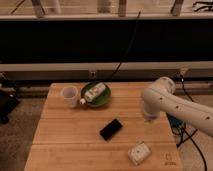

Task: Push the eraser across the table

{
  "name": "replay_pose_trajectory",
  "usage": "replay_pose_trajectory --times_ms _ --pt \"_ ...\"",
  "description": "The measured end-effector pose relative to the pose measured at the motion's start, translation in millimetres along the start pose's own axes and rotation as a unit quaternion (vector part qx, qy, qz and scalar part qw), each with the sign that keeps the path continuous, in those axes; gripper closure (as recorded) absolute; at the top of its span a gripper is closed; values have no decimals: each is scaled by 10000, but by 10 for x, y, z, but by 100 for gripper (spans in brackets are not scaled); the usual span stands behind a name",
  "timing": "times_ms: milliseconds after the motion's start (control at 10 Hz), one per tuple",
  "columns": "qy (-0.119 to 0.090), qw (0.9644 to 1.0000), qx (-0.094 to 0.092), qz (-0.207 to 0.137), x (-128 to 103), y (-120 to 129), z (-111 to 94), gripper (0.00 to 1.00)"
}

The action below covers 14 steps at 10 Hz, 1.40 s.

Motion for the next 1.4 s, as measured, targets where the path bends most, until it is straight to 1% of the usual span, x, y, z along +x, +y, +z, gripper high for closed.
replay_pose_trajectory --times_ms 200,300,1000,1100,1200,1300,1400 --pt "-10 10000 -53 -55 -77 -14 91 20" --pt "-13 9999 -109 -83 -142 -8 182 20" --pt "-3 9995 -248 -191 -336 0 348 20" --pt "2 9995 -254 -190 -338 1 363 23" --pt "-3 9995 -264 -185 -344 3 373 29" --pt "-10 9994 -280 -187 -348 0 402 41" --pt "-17 9994 -305 -185 -336 6 436 49"
